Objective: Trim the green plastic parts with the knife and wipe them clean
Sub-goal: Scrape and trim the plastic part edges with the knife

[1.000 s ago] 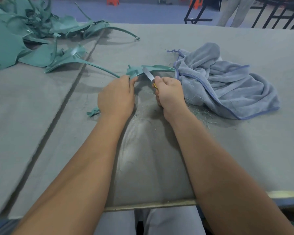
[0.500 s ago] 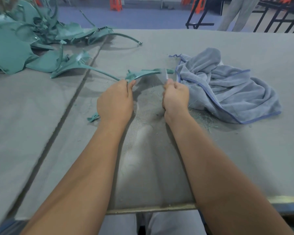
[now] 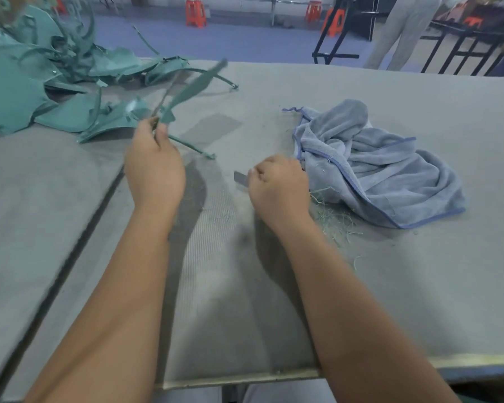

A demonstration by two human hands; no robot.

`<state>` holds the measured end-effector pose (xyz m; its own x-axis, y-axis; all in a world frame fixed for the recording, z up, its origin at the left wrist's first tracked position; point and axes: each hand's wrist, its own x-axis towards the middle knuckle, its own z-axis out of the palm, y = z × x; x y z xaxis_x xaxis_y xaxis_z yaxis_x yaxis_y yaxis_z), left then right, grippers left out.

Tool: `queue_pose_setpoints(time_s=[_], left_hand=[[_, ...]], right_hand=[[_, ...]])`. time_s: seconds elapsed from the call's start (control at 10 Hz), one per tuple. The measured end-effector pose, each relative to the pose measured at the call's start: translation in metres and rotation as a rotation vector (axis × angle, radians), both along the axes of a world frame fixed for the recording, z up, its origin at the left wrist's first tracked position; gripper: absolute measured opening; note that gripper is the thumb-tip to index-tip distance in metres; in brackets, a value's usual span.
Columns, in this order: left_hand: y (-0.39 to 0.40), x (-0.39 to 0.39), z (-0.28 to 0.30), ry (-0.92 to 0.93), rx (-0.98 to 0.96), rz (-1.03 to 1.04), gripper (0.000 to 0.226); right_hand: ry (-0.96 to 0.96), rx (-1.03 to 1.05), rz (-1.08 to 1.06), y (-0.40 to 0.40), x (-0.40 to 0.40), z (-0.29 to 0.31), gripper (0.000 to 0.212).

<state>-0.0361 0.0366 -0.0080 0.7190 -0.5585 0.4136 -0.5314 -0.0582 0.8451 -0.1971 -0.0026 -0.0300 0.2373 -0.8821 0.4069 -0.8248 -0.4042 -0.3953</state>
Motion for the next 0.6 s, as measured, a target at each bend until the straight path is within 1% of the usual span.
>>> queue_pose_setpoints(time_s=[0.1,0.2,0.3,0.4,0.5,0.6], left_hand=[[-0.006,0.005,0.004,0.585,-0.114,-0.151,0.026],[-0.006,-0.001,0.006,1.065,-0.117,-0.354,0.032],[-0.005,-0.015,0.006,1.107,-0.055,-0.435,0.035],[0.0,-0.019,0.013,0.989,0.026,-0.437,0.034],[0.008,-0.019,0.03,1.033,0.087,-0.586,0.031],[0.012,-0.034,0.052,1.183,0.163,-0.871,0.034]], right_hand=[[-0.046,-0.097,0.092,0.004,0.003,0.001,0.027],[-0.155,-0.155,0.288,0.008,0.005,0.009,0.022],[0.175,-0.28,0.379,0.012,0.009,0.01,0.026],[0.587,-0.265,0.351,0.01,0.012,0.016,0.026],[0.748,-0.216,0.416,0.008,0.016,0.036,0.031],[1.148,-0.258,0.606,0.005,0.015,0.021,0.042]])
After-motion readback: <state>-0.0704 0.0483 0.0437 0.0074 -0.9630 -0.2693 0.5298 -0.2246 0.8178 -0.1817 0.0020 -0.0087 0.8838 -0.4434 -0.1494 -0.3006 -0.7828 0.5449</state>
